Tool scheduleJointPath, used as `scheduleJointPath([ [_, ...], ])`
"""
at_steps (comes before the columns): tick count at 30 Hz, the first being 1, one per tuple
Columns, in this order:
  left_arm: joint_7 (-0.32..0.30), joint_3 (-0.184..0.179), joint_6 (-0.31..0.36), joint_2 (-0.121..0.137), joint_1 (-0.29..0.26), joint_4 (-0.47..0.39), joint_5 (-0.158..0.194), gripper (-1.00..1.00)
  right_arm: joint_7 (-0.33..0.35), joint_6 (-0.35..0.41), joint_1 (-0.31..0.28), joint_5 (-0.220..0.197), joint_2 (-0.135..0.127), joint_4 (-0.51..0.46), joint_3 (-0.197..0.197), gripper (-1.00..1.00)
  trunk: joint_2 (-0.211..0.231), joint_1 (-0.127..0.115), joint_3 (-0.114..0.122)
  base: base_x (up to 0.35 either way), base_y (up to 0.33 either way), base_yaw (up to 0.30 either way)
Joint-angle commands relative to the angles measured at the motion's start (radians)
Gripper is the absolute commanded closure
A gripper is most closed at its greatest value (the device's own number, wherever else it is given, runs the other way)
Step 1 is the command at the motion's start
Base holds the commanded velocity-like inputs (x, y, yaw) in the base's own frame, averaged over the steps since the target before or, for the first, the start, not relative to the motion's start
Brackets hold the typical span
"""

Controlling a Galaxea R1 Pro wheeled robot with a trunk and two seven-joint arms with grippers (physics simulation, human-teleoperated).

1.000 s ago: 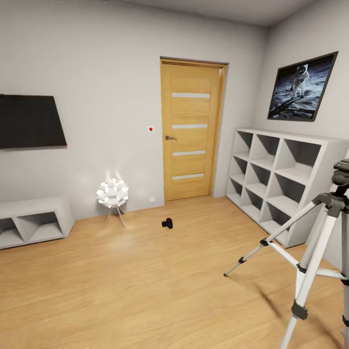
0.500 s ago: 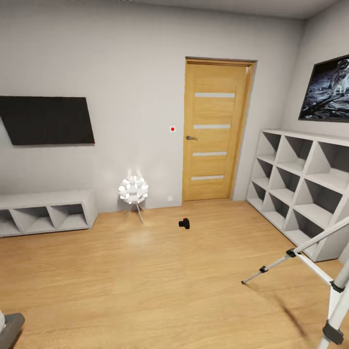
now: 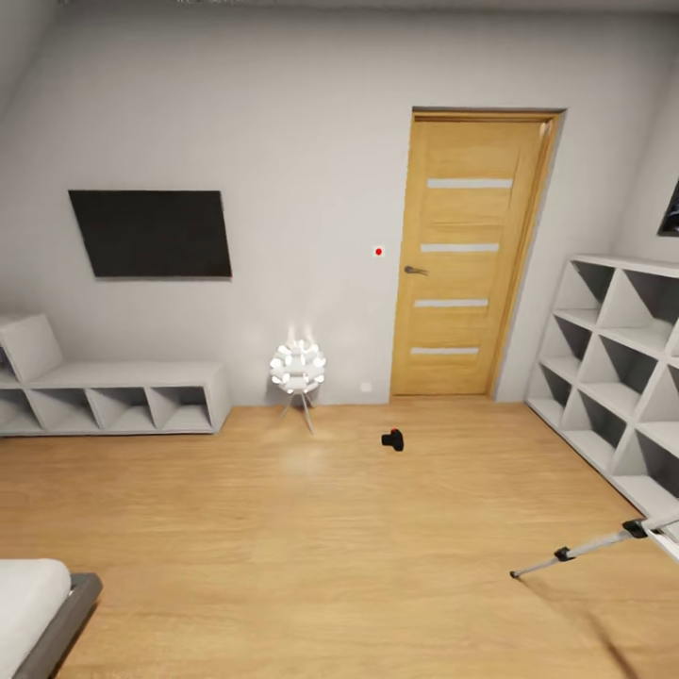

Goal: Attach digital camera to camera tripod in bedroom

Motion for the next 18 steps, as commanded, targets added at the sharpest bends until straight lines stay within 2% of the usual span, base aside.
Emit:
scheduleJointPath([
  [1, 0.003, 0.003, -0.001, 0.0, 0.0, -0.002, -0.002, -1.0, -0.001, 0.001, -0.001, 0.008, 0.0, 0.002, -0.003, -1.0, -0.001, 0.0, -0.001, 0.124, 0.0, 0.278],
  [10, 0.002, 0.002, 0.003, 0.0, 0.0, -0.002, -0.004, -1.0, -0.002, 0.001, -0.001, 0.007, 0.0, 0.002, -0.003, -1.0, -0.001, 0.0, -0.001, 0.207, 0.0, 0.27],
  [18, 0.001, -0.004, 0.01, 0.0, 0.0, -0.002, -0.01, -1.0, -0.001, -0.002, -0.001, 0.004, -0.004, 0.001, -0.004, -1.0, -0.001, 0.0, -0.001, 0.305, 0.0, 0.086],
])
